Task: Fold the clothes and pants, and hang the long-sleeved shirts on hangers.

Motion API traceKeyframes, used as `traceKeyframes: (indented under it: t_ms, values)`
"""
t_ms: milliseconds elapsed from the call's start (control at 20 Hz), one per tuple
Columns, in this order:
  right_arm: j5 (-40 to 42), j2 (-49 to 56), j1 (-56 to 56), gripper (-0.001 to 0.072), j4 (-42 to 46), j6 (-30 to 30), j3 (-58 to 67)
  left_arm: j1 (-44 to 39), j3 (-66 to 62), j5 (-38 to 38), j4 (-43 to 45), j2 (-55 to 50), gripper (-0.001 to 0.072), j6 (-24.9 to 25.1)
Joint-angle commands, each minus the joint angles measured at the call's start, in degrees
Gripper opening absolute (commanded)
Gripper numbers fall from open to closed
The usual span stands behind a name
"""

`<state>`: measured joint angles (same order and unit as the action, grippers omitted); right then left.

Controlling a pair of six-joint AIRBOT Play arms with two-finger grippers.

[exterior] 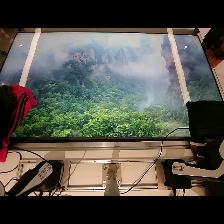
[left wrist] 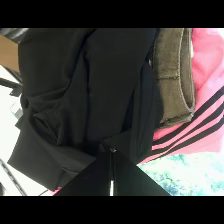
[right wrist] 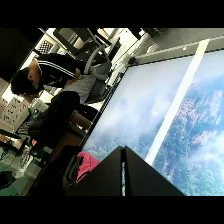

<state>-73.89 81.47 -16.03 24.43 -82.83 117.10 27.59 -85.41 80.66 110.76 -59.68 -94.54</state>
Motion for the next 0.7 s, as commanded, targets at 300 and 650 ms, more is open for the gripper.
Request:
traceKeyframes:
  t_ms: [300,650]
  values:
    - [-0.02,-0.04,0.04,0.0021,0.0,-0.02,-0.02,0.5,0.33,-0.74,0.28,-2.43,0.0009,0.0]
    - [-0.02,-0.04,0.04,0.0021,0.0,-0.02,-0.02,1.16,0.33,-4.09,6.43,-10.19,0.0405,0.0]
